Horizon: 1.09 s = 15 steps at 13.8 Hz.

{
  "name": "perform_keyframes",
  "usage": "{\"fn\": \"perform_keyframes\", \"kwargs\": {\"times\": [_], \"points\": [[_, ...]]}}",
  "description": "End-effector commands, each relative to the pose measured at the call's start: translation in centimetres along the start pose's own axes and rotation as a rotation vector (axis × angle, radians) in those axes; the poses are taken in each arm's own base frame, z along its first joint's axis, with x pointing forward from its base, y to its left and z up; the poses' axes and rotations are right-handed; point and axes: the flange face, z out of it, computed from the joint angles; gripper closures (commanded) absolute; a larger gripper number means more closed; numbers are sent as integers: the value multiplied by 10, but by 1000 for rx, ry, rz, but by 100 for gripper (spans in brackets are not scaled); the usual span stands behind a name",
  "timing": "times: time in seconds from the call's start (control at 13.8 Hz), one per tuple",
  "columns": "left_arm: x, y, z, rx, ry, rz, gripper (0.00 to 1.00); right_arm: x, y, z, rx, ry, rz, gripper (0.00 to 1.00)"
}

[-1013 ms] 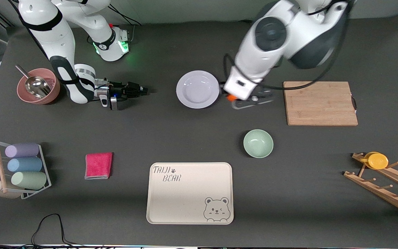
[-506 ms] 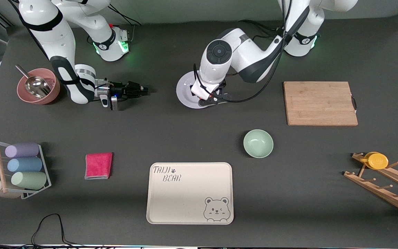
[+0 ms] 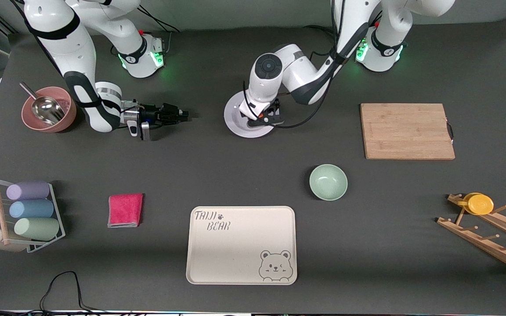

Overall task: Place orange and plate with both arms
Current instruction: 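Carry the orange with the left gripper and lower it onto the white plate, then open the left gripper and withdraw while the right gripper nears the plate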

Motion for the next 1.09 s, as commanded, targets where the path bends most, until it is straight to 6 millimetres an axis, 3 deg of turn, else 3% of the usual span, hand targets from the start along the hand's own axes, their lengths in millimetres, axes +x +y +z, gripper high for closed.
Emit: {"fn": "perform_keyframes", "kwargs": {"times": [0.0, 0.43, 0.51, 0.65, 1.01], "points": [[-18, 1, 20, 13, 39, -13, 100, 1, 3, 4, 16, 26, -15, 60], [-24, 5, 50, -4, 51, -10, 100, 1, 2, 9, 22, 29, -14, 59], [-24, 4, 51, -3, 50, -20, 93, 2, 1, 10, 23, 29, -14, 59], [-24, 5, 51, -3, 50, -26, 0, 2, 1, 12, 25, 34, -12, 59], [-18, 5, 43, -8, 57, -46, 0, 2, 0, 15, 29, 43, -9, 59]]}}
